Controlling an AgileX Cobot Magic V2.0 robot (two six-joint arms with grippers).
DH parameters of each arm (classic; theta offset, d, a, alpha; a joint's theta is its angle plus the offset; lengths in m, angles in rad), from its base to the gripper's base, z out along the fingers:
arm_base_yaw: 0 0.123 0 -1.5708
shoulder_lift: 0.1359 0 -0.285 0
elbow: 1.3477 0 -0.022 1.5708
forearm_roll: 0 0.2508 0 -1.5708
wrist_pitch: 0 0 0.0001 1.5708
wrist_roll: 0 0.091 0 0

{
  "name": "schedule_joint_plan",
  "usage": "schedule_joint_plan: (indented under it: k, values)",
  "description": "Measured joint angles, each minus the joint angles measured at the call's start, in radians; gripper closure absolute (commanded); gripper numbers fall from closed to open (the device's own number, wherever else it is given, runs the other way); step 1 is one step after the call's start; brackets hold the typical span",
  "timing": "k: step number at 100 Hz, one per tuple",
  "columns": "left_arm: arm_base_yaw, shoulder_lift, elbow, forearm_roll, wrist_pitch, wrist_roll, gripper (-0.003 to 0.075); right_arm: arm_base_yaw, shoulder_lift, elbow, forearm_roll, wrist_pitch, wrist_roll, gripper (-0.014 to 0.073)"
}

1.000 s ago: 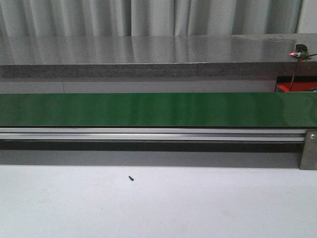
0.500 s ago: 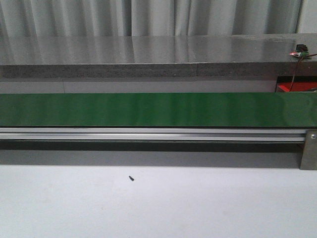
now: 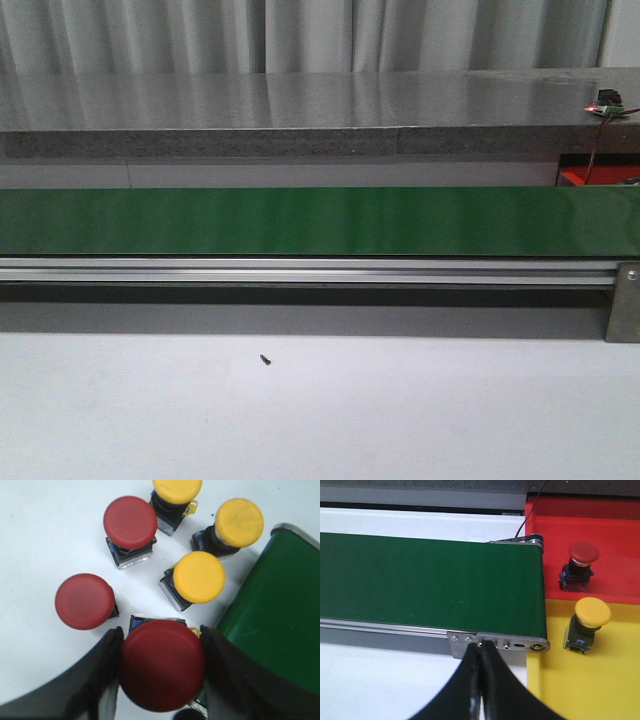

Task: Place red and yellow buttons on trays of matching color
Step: 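Lower the left gripper onto a red push button in the cluster and grasp, then lift the red button with the left gripper and carry it over the belt start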

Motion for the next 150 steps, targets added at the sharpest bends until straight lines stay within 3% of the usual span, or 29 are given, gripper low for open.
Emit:
schedule_joint_plan:
  k: [23,73,116,150]
  values:
    - [-0.014,-0.064,0.000,0.000,0.049,0.032,0.0527,0.000,0.000,0.000,0.002,-0.002,0.000,0.0715]
    - [-0.145,-0.058,0.000,-0.010,0.084,0.051,0.0523,0.000,0.000,0.000,0.004,-0.002,0.000,0.0715]
    - [-0.146,-0.051,0.000,-0.061,0.086,0.095,0.0201,0.000,0.000,0.000,0.004,-0.002,0.000,0.0715]
    - [-0.146,-0.082,0.000,-0.199,0.015,0.176,0.0183,0.000,0.000,0.000,0.004,-0.002,0.000,0.0715]
